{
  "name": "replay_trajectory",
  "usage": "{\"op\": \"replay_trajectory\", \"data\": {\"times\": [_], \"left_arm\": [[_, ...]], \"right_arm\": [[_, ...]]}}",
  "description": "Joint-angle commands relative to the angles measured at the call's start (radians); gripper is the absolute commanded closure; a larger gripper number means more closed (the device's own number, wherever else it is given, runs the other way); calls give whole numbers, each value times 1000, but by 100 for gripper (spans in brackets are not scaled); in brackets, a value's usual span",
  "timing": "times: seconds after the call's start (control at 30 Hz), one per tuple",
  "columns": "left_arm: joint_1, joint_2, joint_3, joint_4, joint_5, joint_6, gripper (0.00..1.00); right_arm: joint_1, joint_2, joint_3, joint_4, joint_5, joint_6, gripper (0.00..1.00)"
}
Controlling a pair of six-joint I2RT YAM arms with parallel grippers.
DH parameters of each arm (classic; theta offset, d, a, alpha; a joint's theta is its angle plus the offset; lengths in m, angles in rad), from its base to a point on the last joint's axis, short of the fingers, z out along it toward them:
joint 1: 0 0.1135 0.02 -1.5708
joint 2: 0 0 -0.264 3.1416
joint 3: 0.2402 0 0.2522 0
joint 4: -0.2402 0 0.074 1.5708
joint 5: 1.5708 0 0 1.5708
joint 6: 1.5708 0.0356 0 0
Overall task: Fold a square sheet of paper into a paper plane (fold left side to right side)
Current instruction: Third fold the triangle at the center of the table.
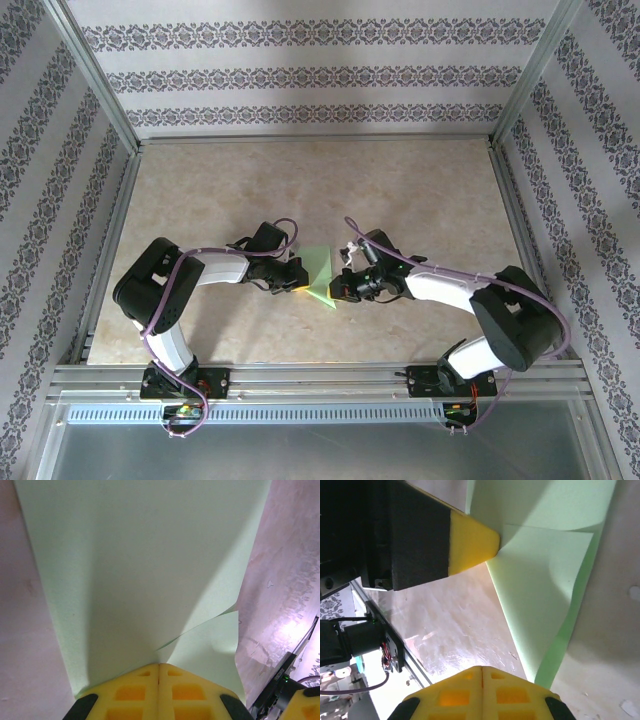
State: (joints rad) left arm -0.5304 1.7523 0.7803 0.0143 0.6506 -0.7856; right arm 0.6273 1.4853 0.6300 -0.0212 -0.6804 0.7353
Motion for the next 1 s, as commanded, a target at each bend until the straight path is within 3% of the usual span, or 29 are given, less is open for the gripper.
{"op": "replay_trajectory", "data": {"times": [0.0,0.97], "left_arm": [[-8,36,-6,-91,-95,23,95],[-9,38,5,-110,-97,31,95]], "right_arm": [[18,35,-6,44,-52,32,100],[63,155,-21,58,1,28,100]]}}
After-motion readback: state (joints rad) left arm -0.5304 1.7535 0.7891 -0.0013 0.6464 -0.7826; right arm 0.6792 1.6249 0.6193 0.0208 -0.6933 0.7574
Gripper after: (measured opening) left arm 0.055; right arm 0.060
